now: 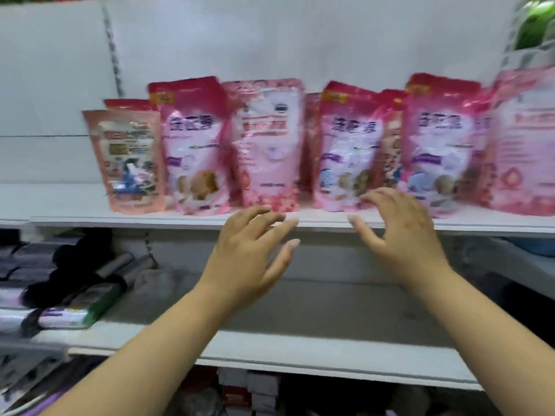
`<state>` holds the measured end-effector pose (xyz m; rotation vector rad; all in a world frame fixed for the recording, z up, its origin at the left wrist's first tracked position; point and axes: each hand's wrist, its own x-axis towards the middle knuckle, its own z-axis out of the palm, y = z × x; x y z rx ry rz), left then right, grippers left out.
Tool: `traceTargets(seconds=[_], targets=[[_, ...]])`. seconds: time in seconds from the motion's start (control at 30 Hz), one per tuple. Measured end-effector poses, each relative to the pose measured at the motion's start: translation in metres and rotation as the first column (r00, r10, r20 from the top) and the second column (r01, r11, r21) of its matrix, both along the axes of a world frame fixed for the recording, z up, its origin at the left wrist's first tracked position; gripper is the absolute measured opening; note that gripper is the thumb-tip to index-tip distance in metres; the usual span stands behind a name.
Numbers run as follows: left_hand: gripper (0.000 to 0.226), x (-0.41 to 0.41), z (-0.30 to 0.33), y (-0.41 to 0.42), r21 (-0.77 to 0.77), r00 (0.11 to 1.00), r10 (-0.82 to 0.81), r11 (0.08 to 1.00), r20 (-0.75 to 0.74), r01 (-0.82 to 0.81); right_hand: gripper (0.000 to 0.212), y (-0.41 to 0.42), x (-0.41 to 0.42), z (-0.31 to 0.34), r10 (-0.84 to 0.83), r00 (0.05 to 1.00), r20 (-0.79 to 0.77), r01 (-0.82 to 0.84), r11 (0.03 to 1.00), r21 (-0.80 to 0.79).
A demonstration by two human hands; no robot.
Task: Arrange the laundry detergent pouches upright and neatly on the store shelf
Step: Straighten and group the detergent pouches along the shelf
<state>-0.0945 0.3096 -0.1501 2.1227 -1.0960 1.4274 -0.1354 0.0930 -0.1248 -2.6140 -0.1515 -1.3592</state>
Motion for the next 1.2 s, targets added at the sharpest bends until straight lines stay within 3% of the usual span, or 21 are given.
traceTargets(seconds=[0.1,0.27,0.37,0.43,0.53,0.63,0.77,0.83,0.9,0.97,1.0,1.13,1.2], targets=[[0.04,-0.012,0.011,-0.088,-0.003,0.99,-0.118,0.993,0.072,0.119,0.039,-0.086,-0.031,0.015,0.058,0.998,-0.031,-0.051,0.98,0.194],[0.029,-0.025,0.024,-0.234,0.011,0.971,-0.236,0.972,0.033,0.236,0.04,-0.212,-0.049,0.031,-0.082,0.997,0.008,0.075,0.944,0.322],[0.032,-0.02,0.018,-0.291,0.062,0.985,-0.163,0.984,-0.047,0.166,0.04,-0.265,-0.047,0.039,-0.139,0.99,0.01,0.124,0.912,0.391],[0.036,-0.011,0.008,-0.309,0.137,0.999,0.009,0.991,-0.043,-0.003,0.055,-0.284,-0.041,0.045,-0.144,0.987,-0.066,0.158,0.86,0.485],[0.047,-0.008,0.0,-0.318,0.132,0.985,0.16,0.98,-0.065,-0.15,0.075,-0.301,-0.019,0.05,0.096,0.969,-0.229,0.098,0.699,0.709],[0.059,-0.011,0.0,-0.319,0.099,0.98,0.189,0.978,-0.07,-0.181,0.059,-0.303,-0.006,0.05,0.389,0.907,-0.164,-0.046,0.476,0.878],[0.066,-0.013,0.0,-0.315,0.123,0.976,0.19,0.977,-0.11,-0.176,0.024,-0.302,-0.001,0.047,0.412,0.899,-0.148,-0.086,0.498,0.863],[0.066,-0.023,0.012,-0.316,0.104,0.965,0.168,0.983,-0.201,-0.149,0.015,-0.301,-0.003,0.052,0.454,0.884,-0.109,-0.113,0.434,0.894],[0.064,-0.029,0.027,-0.319,0.052,0.9,0.101,0.995,-0.424,-0.087,0.013,-0.302,-0.006,0.054,0.48,0.874,-0.07,-0.125,0.362,0.924],[0.075,-0.031,0.042,-0.317,-0.091,0.704,-0.091,0.995,-0.704,0.037,0.012,-0.296,-0.01,0.053,0.498,0.866,-0.042,-0.145,0.331,0.932],[0.081,-0.029,0.05,-0.322,-0.187,0.606,-0.2,0.979,-0.77,0.086,0.01,-0.297,-0.012,0.051,0.498,0.867,-0.015,-0.157,0.302,0.94],[0.077,-0.022,0.071,-0.34,-0.335,0.505,-0.371,0.928,-0.779,0.165,0.016,-0.29,-0.02,0.048,0.559,0.828,0.044,-0.205,0.228,0.952],[0.072,-0.021,0.077,-0.348,-0.503,0.402,-0.531,0.845,-0.746,0.183,0.017,-0.283,-0.024,0.049,0.609,0.792,0.042,-0.228,0.232,0.946]])
